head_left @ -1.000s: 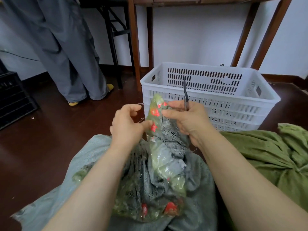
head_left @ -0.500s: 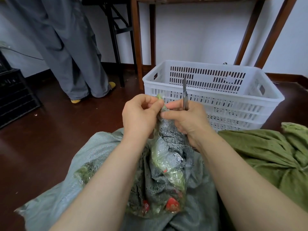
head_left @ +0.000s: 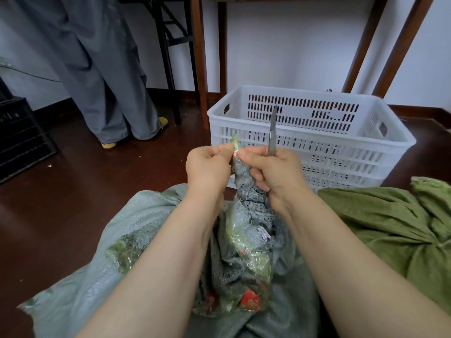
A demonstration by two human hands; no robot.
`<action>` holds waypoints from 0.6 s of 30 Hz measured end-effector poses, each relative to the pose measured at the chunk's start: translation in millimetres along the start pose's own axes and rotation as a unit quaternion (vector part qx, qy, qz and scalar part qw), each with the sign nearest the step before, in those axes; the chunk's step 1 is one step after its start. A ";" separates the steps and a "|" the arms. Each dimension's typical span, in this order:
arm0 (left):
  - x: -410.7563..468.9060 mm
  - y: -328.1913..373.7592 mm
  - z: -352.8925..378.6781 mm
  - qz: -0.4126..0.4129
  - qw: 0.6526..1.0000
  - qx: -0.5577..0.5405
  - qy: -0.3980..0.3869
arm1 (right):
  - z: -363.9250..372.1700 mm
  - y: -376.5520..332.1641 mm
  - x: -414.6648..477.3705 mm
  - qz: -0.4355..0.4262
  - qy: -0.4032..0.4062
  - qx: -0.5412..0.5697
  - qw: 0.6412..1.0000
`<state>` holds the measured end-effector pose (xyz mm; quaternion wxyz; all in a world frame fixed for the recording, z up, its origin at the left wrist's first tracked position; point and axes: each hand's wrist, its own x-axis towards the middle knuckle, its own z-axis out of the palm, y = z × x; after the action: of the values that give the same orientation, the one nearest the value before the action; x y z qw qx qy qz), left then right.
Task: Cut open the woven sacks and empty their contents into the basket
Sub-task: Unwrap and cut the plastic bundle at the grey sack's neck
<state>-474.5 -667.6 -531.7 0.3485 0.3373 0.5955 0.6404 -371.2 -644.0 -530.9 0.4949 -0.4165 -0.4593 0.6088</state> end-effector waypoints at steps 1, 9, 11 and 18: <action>1.0 -0.7 -0.2 -0.001 1.000 0.003 -0.005 | -1.1 -1.3 0.6 0.004 -0.004 0.002 1.000; 5.1 -4.9 -3.9 -0.035 0.999 0.013 -0.029 | -11.1 -9.4 1.9 0.052 -0.037 -0.036 0.997; 5.1 -4.3 -5.8 -0.045 0.998 0.005 -0.042 | -15.6 -11.1 2.1 0.076 -0.046 -0.051 0.995; -3.9 11.4 -12.4 -0.047 0.989 0.010 -0.140 | -23.1 -16.2 5.6 0.068 -0.033 -0.046 0.996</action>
<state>-483.4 -678.0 -521.2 0.4548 0.3983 0.5629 0.5636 -346.3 -633.7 -520.8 0.4171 -0.4493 -0.4733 0.6326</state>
